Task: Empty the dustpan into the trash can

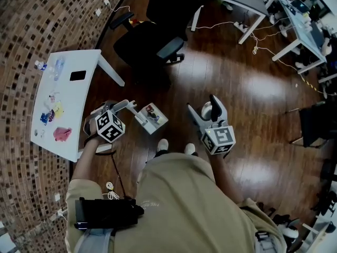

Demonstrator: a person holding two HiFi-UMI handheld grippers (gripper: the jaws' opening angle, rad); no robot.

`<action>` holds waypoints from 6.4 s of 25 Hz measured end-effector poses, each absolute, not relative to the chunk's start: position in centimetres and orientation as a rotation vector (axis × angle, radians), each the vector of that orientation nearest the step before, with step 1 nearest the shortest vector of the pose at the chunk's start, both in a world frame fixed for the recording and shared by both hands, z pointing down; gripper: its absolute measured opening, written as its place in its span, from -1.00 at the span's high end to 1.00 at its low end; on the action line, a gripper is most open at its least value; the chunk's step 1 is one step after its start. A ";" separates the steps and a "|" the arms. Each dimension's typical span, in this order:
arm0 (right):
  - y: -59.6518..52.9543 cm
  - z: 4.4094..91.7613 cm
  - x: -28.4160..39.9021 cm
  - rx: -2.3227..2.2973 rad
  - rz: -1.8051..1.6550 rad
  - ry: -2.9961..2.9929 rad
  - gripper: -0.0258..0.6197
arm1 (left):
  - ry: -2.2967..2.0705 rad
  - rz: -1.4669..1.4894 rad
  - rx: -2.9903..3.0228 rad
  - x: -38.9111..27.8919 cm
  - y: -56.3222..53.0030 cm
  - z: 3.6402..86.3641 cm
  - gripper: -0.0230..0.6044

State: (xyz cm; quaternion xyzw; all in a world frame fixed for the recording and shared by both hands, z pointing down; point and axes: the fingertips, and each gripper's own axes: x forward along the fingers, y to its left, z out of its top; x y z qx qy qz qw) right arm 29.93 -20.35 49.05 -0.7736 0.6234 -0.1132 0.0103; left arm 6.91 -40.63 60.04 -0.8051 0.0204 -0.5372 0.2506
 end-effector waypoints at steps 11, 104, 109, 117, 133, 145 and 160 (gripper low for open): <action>-15.5 48.5 32.8 -2.462 -0.341 1.775 -0.34 | -0.025 -1.370 -2.251 13.5 -40.2 50.6 0.93; 15.1 53.5 39.7 -2.686 -0.424 0.893 -0.26 | -0.693 -1.154 -1.817 48.1 -15.9 49.2 0.93; 9.4 52.1 39.5 -2.659 -0.412 1.075 -0.26 | -0.668 -1.246 -2.022 40.2 -20.8 48.6 0.93; 1.5 51.7 38.4 -2.583 -0.426 1.300 -0.25 | -0.556 -1.251 -2.154 31.7 -26.5 45.7 0.93; -6.2 53.8 35.3 -2.482 -0.523 1.505 -0.24 | 0.023 -1.491 -2.388 20.4 -35.6 60.1 0.92; -4.6 55.1 34.2 -2.515 -0.571 1.453 -0.22 | 0.467 -1.517 -2.479 18.9 -36.8 75.1 0.91; -2.4 55.6 31.0 -2.566 -0.604 1.360 -0.15 | 0.292 -1.650 -2.563 16.2 -29.8 81.7 0.53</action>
